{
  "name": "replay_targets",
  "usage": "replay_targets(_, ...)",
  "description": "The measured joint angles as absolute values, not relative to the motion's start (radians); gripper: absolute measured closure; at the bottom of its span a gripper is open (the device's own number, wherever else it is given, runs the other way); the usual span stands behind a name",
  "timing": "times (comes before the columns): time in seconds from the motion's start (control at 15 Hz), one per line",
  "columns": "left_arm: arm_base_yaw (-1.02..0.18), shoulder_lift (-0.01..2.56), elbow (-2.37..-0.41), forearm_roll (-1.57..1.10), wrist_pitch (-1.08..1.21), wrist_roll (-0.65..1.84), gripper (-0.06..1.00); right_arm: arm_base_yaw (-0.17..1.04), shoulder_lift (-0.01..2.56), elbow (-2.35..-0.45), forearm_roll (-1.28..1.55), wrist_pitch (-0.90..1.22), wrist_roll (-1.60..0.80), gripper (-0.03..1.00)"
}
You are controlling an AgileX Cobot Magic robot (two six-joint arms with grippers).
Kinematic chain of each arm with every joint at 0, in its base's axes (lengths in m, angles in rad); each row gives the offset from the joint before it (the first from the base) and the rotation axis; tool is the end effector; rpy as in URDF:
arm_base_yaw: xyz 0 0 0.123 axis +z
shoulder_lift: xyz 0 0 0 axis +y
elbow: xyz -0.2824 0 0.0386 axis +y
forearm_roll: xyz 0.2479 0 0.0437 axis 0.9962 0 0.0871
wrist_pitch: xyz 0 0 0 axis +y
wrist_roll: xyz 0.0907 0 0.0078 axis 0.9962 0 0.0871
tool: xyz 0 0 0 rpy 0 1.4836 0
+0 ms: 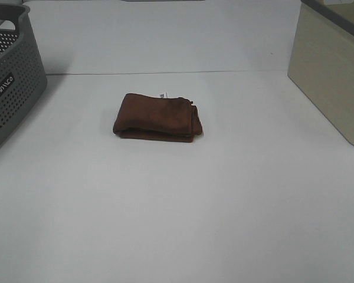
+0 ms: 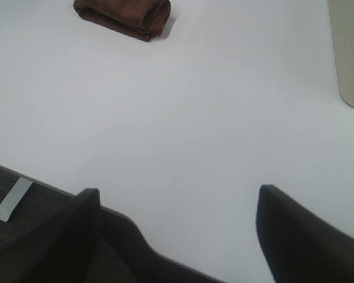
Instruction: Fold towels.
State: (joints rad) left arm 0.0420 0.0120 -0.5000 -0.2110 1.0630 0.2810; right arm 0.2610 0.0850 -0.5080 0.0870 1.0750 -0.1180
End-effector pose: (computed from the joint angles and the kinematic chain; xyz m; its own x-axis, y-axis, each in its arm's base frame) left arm -0.0033 -0.0168 0.2785 -0.4312 0.1554 -0.8888 0.2002 0.9770 0.0736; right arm 0.0047 0.0085 0.2785 -0.4899 -0.2097 -0.8462 -0.3582 0.9333 -0.0240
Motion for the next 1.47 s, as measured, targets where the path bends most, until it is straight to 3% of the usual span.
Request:
replay_targets(0.27,0.007,-0.004,-0.500,-0.212,1.062,0.280,0.39,0.022,0.085,-0.508,0.091,1.075,-0.118,0.27)
replay_targets(0.4,-0.027,-0.004,-0.500,-0.212,1.062,0.280,0.39,-0.029,0.085,-0.508,0.091,1.075,-0.118,0.27)
replay_targets(1.47,-0.037,-0.004,-0.500,-0.212,1.061,0.280,0.39,-0.039,-0.006,-0.507,0.091,1.073,-0.118,0.27)
